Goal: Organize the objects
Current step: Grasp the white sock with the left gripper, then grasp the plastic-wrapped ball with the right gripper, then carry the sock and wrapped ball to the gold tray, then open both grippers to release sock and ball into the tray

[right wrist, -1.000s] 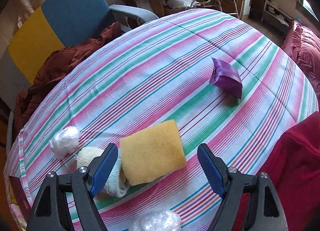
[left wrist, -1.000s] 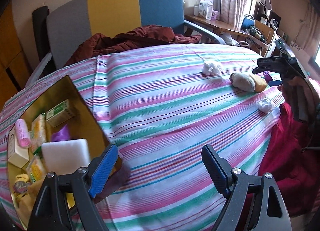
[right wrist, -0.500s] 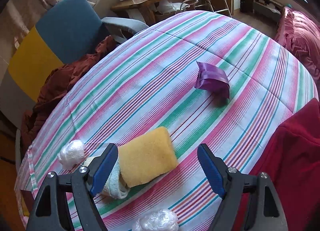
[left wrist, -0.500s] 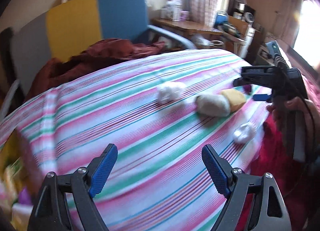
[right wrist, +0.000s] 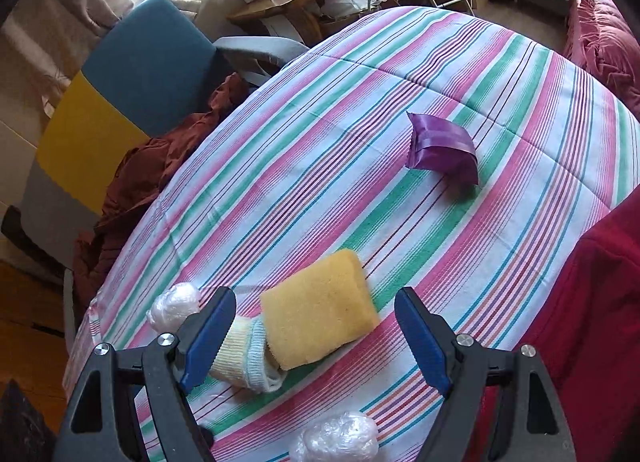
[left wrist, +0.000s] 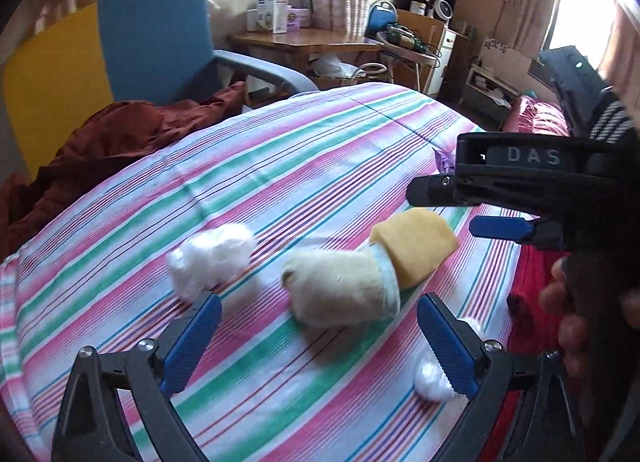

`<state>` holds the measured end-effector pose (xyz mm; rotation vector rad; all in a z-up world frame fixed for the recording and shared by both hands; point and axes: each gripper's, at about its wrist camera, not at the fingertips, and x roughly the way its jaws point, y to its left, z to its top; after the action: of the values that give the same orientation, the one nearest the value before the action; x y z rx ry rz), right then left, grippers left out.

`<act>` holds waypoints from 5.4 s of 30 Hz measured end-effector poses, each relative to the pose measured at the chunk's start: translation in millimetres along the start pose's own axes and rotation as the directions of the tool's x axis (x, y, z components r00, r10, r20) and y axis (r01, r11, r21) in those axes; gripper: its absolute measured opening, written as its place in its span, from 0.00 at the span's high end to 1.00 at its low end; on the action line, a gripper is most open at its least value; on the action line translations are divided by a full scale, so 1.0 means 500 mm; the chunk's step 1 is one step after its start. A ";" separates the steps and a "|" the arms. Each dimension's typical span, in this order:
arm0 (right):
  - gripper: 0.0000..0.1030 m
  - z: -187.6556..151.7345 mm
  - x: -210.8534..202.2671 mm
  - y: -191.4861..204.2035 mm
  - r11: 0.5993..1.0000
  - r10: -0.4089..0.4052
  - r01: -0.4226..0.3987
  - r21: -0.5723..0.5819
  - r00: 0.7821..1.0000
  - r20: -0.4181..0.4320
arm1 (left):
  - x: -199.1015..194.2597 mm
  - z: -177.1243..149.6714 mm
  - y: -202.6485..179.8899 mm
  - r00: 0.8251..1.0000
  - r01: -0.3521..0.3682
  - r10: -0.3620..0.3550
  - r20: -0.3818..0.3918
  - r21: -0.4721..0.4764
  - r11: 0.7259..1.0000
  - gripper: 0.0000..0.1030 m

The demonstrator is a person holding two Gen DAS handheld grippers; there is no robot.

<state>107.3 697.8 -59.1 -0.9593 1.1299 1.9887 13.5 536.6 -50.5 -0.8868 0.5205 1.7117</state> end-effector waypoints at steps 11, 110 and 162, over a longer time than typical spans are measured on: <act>0.19 0.003 0.010 -0.002 1.000 -0.012 0.012 -0.013 1.000 -0.012 | 0.121 0.016 0.010 0.993 0.079 -0.083 -0.088 -0.051 0.996 0.31; 0.45 -0.494 -0.032 0.434 0.646 0.169 -0.374 -0.666 0.920 -0.353 | -0.562 -0.473 0.282 0.881 -0.326 0.457 0.125 -0.540 0.776 0.34; 0.25 -0.727 -0.031 0.613 0.386 0.181 -0.496 -0.778 0.868 -0.463 | -0.625 -0.631 0.490 0.848 -0.330 0.528 0.037 -0.744 0.581 0.11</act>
<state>-31.9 242.9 -49.9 -1.7110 0.3058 2.9601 -81.0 38.8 -27.0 -1.1067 -0.1827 2.5336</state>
